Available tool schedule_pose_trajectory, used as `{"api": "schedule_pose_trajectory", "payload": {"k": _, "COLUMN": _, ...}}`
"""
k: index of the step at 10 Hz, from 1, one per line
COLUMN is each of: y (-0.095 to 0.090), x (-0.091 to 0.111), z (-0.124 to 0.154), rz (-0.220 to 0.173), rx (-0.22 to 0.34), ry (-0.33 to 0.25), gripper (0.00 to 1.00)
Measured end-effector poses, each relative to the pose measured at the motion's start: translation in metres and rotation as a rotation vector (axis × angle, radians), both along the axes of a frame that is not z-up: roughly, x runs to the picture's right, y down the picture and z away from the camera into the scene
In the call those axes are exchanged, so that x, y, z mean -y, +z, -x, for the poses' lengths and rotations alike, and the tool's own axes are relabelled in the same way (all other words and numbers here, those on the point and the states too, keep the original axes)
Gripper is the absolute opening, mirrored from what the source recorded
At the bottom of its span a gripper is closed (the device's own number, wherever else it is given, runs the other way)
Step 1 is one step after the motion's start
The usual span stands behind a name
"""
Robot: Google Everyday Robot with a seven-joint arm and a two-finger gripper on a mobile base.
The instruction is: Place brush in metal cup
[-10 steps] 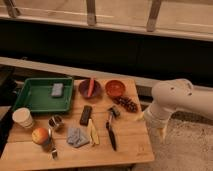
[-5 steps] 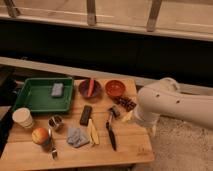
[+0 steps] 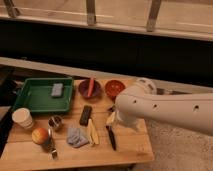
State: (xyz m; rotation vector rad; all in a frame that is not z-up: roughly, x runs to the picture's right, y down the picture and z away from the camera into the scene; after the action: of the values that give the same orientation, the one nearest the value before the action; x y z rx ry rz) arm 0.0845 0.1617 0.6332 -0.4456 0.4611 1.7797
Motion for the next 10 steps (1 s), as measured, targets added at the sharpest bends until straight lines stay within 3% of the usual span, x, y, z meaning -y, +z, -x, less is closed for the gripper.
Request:
{"api": "schedule_pose_trajectory", "payload": {"k": 3, "y": 0.004, "x": 0.002, "z": 0.001, "rz": -0.003, "rx": -0.003, "ry": 0.001, "gripper": 0.8}}
{"api": "schedule_pose_trajectory", "payload": {"k": 5, "y": 0.022, "x": 0.018, "z": 0.01, "rz": -0.018, "rx": 0.0, "ry": -0.019, "gripper": 0.8}}
{"api": "schedule_pose_trajectory", "payload": {"k": 7, "y": 0.059, "x": 0.047, "z": 0.021, "rz": -0.026, "rx": -0.005, "ry": -0.04, "gripper": 0.8}}
{"api": "schedule_pose_trajectory", "payload": {"k": 10, "y": 0.109, "x": 0.048, "z": 0.025, "rz": 0.001, "rx": -0.009, "ry": -0.021, "gripper": 0.8}}
